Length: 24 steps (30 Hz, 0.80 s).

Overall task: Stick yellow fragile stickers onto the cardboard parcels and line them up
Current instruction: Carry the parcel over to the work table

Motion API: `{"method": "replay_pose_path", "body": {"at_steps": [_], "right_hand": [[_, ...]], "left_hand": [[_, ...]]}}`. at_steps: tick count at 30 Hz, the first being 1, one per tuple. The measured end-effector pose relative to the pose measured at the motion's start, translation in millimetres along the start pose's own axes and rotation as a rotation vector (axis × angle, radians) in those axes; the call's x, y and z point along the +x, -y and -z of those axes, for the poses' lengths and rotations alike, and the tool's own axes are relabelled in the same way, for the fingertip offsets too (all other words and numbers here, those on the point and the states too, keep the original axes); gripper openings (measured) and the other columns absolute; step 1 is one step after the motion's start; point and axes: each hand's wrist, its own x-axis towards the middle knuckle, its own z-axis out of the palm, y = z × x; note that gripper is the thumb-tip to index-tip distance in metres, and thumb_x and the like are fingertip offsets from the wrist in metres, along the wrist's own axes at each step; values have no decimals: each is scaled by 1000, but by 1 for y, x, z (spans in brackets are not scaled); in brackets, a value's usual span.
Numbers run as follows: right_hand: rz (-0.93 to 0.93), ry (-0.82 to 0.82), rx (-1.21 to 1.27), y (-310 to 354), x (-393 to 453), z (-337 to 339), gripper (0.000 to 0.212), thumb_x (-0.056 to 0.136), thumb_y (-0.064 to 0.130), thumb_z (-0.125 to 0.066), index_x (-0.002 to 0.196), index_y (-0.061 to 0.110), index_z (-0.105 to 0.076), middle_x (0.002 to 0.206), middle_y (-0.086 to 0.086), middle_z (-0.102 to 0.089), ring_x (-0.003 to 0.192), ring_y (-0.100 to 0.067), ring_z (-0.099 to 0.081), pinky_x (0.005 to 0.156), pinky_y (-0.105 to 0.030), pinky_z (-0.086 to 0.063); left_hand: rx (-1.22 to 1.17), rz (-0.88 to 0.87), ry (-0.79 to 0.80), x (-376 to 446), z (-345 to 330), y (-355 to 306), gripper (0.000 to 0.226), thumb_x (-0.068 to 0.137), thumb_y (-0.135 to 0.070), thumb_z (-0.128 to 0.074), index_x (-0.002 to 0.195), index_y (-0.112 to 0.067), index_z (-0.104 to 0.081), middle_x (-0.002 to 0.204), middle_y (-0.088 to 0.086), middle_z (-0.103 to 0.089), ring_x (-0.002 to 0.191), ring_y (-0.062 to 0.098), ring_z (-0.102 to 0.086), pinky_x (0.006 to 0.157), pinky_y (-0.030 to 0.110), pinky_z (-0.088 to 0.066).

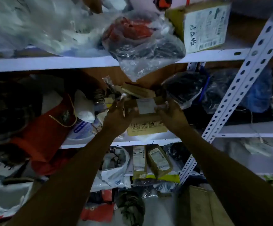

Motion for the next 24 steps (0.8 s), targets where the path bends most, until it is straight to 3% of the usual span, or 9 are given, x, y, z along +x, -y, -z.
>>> {"method": "replay_pose_path", "body": {"at_steps": [3,5,7,9,11,15,18,21,24], "right_hand": [[-184,-19,215,-13,20,-11,57,90,47,-59,138,20,-47,116,-6,-65,103,-25,-63,88,-41,-53],[-270,-10,319,-25,29,-18,57,89,49,-57,140,27,-46,117,-8,-66,103,-27,-64,88,-49,-55],[-327,8,465,-34,31,-24,56,86,51,-57,138,32,-50,120,-7,-67,107,-27,-65,87,-50,-57],[-372,5,625,-35,30,-28,43,93,33,-60,136,29,-55,121,-5,-68,109,-26,-66,86,-45,-58],[-389,-11,732,-41,31,-31,42,97,19,-59,139,23,-55,122,-4,-69,111,-24,-66,90,-43,-57],[-353,-37,783,-47,34,-36,46,97,8,-57,142,14,-51,129,-8,-65,118,-26,-63,100,-44,-51],[-356,-51,772,-49,35,-38,46,97,8,-56,142,16,-52,121,2,-67,117,-23,-63,101,-42,-50],[-365,-35,802,-43,34,-34,40,98,8,-55,133,26,-55,107,12,-69,101,-10,-67,92,-32,-55],[-395,11,802,-35,31,-26,43,99,11,-54,140,23,-52,108,6,-70,95,-10,-68,78,-24,-57]], "left_hand": [[-367,176,-29,20,-11,3,90,72,-74,-56,146,-25,-44,133,11,-61,121,33,-57,98,47,-49],[-562,301,-43,29,-24,11,88,64,-72,-61,139,-29,-50,109,4,-71,106,32,-65,92,47,-54],[-735,347,-21,31,-35,9,59,78,-51,-68,131,-30,-55,97,-2,-71,99,32,-67,84,44,-57],[-901,379,-54,32,-46,8,38,94,-18,-62,130,-27,-57,100,-1,-71,97,29,-68,75,35,-56],[-1030,429,-72,33,-54,9,45,95,-9,-59,136,-27,-55,108,1,-71,98,26,-69,76,37,-57],[-1107,445,-84,35,-63,14,46,96,-8,-56,139,-24,-54,110,2,-71,100,27,-68,83,42,-57],[-1082,458,-101,36,-66,18,43,96,-11,-57,137,-25,-56,118,6,-70,109,32,-65,87,48,-55],[-1084,461,-86,36,-63,14,45,95,-13,-57,138,-25,-55,123,10,-68,114,37,-62,88,50,-55],[-1082,435,-53,34,-55,7,41,97,-14,-55,134,-30,-57,118,6,-71,111,36,-64,86,50,-55]]}}
